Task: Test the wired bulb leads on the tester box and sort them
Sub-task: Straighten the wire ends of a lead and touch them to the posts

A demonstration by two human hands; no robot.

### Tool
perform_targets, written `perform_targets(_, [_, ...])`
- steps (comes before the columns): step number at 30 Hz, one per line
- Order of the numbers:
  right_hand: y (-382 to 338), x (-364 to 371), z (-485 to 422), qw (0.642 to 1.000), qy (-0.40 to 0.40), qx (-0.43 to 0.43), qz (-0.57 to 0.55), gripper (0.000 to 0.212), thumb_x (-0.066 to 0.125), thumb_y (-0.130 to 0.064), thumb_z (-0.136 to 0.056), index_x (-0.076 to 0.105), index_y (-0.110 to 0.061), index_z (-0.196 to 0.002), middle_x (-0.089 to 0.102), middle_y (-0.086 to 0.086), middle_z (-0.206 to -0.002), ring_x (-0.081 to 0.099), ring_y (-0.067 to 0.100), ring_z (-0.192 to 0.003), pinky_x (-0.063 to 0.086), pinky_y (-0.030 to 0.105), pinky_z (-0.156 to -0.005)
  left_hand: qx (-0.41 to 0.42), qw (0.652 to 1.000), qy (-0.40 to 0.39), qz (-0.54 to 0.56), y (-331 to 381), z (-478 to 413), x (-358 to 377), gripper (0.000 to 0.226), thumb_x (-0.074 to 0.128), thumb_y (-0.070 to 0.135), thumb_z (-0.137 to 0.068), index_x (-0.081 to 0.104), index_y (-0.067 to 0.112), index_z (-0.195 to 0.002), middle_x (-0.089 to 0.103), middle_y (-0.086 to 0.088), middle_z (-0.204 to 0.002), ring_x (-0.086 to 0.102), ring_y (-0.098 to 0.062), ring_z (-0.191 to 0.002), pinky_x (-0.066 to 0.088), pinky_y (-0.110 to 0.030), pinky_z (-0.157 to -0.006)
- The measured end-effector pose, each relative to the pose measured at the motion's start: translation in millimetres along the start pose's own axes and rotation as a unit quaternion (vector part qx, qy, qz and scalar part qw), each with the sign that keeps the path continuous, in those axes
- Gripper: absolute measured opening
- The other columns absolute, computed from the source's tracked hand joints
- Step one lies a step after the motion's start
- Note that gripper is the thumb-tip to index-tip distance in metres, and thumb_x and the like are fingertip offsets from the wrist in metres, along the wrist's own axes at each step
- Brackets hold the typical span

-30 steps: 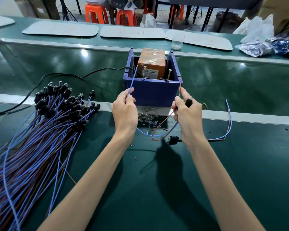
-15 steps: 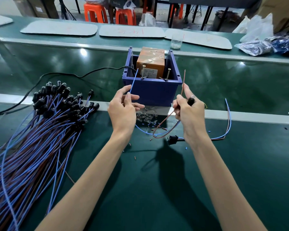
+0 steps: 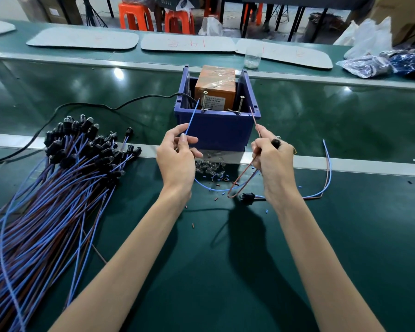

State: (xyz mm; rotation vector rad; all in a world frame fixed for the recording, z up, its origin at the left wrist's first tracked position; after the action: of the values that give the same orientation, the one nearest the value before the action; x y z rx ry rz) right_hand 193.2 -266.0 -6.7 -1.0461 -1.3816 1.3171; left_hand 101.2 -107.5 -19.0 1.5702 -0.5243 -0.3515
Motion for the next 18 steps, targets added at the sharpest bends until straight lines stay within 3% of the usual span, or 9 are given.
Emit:
perform_targets(2, [-1.0,0.8,1.3,1.0,-0.008,-0.004,-0.002,0.041,0.04,0.001,-0.086,0.066,-0.016,-0.113,0.047,-0.017,-0.055,0.022,0.009,-0.05,0.023,0.017,-0.045,-0.003,1.0,0.001,0.003,-0.5,0.4,0.2,0.027,0.04,0.007,-0.101,0.06,0.025,-0.102,0.061,0.007,-0.076,0.049,0.0,-0.045,0.048,-0.02,-0.061])
perform_targets(6, [-0.6,1.2,0.5,1.0,-0.023,0.005,-0.009,0.049,0.04,0.002,-0.089,0.055,-0.014,-0.133,0.039,-0.006,-0.058,0.026,0.008,-0.051,0.026,0.014,-0.042,-0.009,1.0,0.001,0.009,-2.1,1.1,1.4,0.028,0.04,0.006,-0.1,0.06,0.025,-0.101,0.061,0.007,-0.076,0.048,0.0,-0.045,0.048,-0.021,-0.061])
perform_targets(11, [0.9,3.5,0.3,0.999,-0.034,0.004,0.003,0.049,0.04,0.001,-0.091,0.052,-0.012,-0.136,0.034,0.001,-0.064,0.024,0.009,-0.053,0.025,0.014,-0.042,-0.012,1.0,-0.001,0.012,-3.0,1.8,2.3,0.028,0.04,0.006,-0.101,0.061,0.025,-0.1,0.06,0.006,-0.076,0.047,-0.001,-0.045,0.046,-0.019,-0.057])
perform_targets(18, [1.9,4.4,-0.1,0.999,-0.048,-0.005,0.01,0.048,0.039,0.001,-0.089,0.057,-0.015,-0.131,0.036,-0.007,-0.06,0.025,0.008,-0.054,0.027,0.013,-0.045,-0.009,1.0,0.002,0.019,-1.6,2.6,2.4,0.026,0.039,0.004,-0.101,0.061,0.019,-0.105,0.059,0.004,-0.076,0.045,0.001,-0.042,0.042,-0.012,-0.05])
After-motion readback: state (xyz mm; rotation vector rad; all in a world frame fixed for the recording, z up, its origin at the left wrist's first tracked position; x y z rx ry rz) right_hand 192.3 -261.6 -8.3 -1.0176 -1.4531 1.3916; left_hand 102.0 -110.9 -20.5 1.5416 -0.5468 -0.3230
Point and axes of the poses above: each hand's wrist, its own z-axis away from the middle knuckle, its own x-axis out of the palm, y = z × x, the point moved 5 cm from there along -z, towards the middle knuckle
